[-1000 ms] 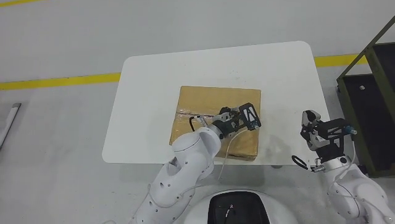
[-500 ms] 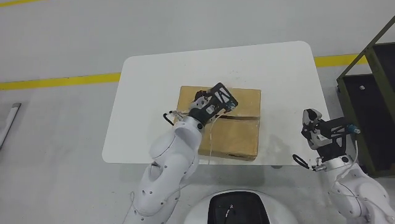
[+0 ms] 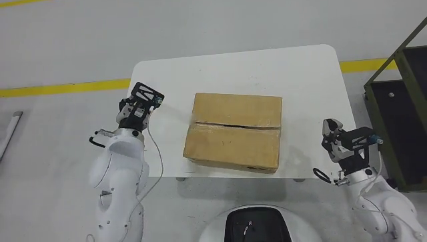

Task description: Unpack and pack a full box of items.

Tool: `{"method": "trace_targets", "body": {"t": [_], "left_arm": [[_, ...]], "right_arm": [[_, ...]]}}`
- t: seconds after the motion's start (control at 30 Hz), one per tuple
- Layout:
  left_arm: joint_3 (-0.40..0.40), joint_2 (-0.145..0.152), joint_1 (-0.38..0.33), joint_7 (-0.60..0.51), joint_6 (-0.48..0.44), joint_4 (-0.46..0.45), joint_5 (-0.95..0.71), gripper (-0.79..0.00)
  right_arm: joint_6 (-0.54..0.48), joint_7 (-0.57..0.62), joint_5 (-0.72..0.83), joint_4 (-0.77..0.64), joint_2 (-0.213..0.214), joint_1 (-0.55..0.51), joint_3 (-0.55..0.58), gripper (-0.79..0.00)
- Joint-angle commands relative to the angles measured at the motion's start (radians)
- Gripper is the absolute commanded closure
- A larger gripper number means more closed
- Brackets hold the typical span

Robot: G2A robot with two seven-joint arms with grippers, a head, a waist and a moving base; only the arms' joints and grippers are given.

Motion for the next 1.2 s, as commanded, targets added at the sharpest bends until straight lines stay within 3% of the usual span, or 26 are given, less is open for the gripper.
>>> {"method": "trace_targets", "body": {"t": [0.0,0.27,0.3,0.33,0.37,0.53,0.77,1.17], "left_arm": [[-0.026,0.003,0.009,-0.003,0.004,0.007,0.018,0.0],[-0.084,0.01,0.025,-0.001,0.038,0.077,0.037,0.0],[-0.089,0.01,0.024,-0.005,0.044,0.088,0.026,-0.182],[-0.09,0.01,0.021,-0.006,0.043,0.093,0.013,-0.563],[-0.088,0.011,0.018,-0.008,0.031,0.096,0.017,-0.785],[-0.08,0.012,0.007,-0.037,0.035,0.114,0.029,-0.785],[-0.127,0.015,-0.004,-0.093,0.083,0.144,0.042,-0.785],[-0.221,0.014,-0.012,-0.037,0.158,0.162,-0.181,-0.785]], "right_arm": [[-0.002,-0.001,0.0,0.001,0.0,0.0,0.001,0.0],[-0.005,-0.001,-0.001,0.002,0.002,-0.005,0.006,0.0],[-0.005,-0.001,-0.001,0.002,0.002,-0.005,0.007,0.0],[-0.005,-0.001,-0.003,0.001,0.002,-0.006,0.007,0.0],[-0.005,-0.001,-0.003,0.001,0.002,-0.006,0.008,0.0],[-0.003,0.003,-0.003,-0.001,0.003,-0.008,0.01,0.0],[-0.001,0.005,-0.005,-0.001,0.004,-0.011,0.012,0.0],[0.003,0.001,-0.009,-0.001,0.004,-0.014,0.01,0.0]]}}
